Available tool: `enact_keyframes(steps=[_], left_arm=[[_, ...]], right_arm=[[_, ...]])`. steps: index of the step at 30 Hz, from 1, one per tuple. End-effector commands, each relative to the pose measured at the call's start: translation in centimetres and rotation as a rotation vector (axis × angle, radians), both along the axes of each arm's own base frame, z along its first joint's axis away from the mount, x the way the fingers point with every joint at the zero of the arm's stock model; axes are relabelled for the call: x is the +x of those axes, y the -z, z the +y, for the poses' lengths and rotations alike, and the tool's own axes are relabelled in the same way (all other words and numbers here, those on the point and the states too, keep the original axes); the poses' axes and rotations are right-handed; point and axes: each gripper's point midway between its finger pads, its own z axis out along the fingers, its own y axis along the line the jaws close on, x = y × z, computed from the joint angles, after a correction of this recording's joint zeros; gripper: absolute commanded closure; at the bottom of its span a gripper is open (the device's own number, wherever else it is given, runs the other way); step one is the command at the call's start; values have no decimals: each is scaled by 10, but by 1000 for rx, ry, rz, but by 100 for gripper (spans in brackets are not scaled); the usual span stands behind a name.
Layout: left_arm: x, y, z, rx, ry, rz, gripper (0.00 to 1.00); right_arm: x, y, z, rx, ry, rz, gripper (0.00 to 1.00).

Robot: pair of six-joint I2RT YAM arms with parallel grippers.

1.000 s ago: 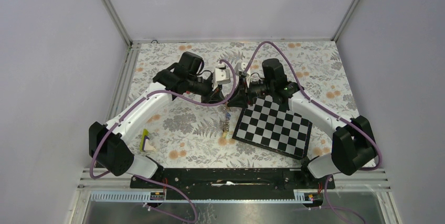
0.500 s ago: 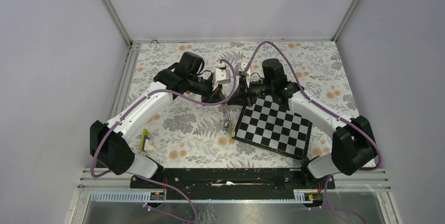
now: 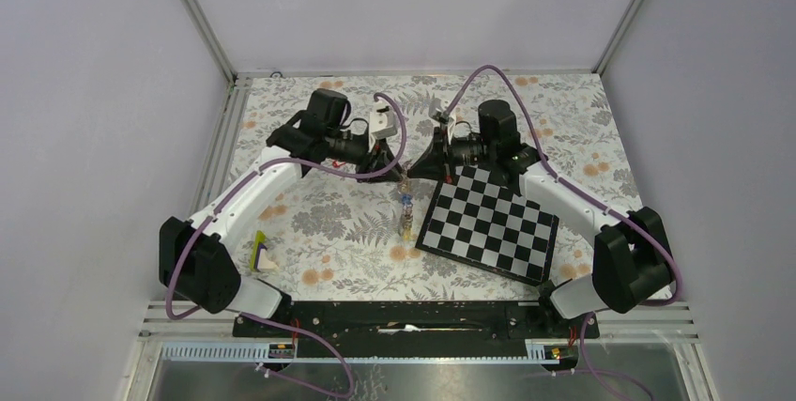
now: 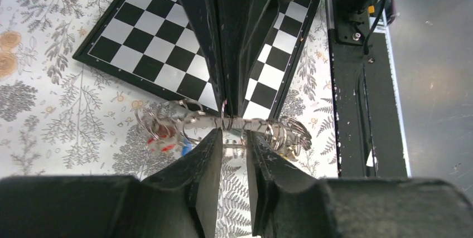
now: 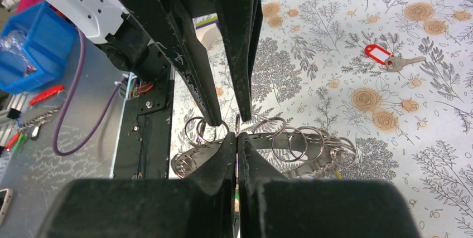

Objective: Put the keys on the keyring

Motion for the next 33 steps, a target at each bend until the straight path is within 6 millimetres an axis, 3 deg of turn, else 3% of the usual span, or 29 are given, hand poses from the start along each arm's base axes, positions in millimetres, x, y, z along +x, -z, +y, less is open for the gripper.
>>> enact_keyframes(steps=[1, 8, 19, 27, 33], left_arm=[[-7, -23, -5, -159, 47, -6, 71], [-9, -23, -6, -200, 34, -16, 67], [-1, -24, -8, -208, 5, -20, 73], [2, -24, -8, -209, -1, -25, 80], [4, -25, -9, -218, 3, -28, 96]], right_arm=[[-1, -38, 0, 113, -11, -26, 100], [-2, -42, 1, 154, -17, 8, 100], [-4, -41, 1, 162, -31, 17, 100], [-7, -40, 1, 172, -55, 21, 100], [-9, -38, 1, 173, -66, 23, 100]])
